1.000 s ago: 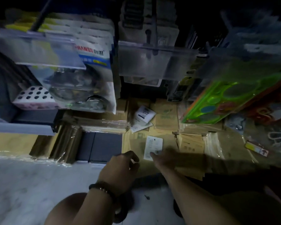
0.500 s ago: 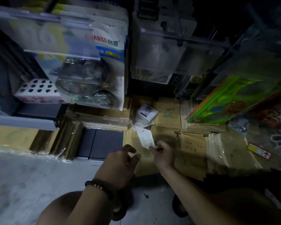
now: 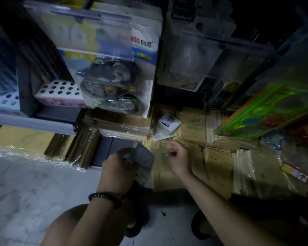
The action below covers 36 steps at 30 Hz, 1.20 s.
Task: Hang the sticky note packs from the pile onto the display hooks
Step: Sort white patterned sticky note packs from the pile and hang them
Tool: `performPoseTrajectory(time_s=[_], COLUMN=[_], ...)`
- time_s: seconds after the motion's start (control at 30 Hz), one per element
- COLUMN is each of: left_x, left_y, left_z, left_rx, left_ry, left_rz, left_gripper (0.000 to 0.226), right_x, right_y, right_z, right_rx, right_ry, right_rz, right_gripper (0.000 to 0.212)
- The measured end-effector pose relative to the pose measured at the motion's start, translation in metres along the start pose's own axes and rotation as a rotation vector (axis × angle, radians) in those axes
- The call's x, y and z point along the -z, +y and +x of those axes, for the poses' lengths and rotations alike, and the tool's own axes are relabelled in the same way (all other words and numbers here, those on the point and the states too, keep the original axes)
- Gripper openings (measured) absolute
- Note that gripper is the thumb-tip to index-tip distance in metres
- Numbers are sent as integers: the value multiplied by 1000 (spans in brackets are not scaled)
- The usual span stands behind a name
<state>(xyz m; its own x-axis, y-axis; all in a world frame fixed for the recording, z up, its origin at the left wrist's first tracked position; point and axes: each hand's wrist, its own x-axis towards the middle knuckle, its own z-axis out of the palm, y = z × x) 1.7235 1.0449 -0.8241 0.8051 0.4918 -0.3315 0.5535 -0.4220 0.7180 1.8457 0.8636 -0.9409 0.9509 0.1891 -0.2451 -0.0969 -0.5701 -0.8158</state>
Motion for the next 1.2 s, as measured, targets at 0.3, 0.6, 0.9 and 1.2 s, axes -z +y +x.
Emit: performPoseTrajectory(time_s=[0.3, 0.6, 0.9, 1.2], left_x=[-4, -13, -14, -12], left_y=[-3, -6, -1, 11], left_z=[6, 10, 12, -7], left_rx=[10, 19, 27, 34], left_ry=[12, -17, -31, -52], left_rz=[79, 57, 49, -12], left_gripper=[38, 44, 37, 25], right_x=[-24, -22, 39, 97], right_y=[7, -2, 24, 4], right_z=[95, 108, 35, -42], right_rx=[-541, -548, 35, 127], right_ry=[-173, -32, 222, 224], right_rz=[425, 626, 14, 118], right_gripper=[75, 50, 23, 34])
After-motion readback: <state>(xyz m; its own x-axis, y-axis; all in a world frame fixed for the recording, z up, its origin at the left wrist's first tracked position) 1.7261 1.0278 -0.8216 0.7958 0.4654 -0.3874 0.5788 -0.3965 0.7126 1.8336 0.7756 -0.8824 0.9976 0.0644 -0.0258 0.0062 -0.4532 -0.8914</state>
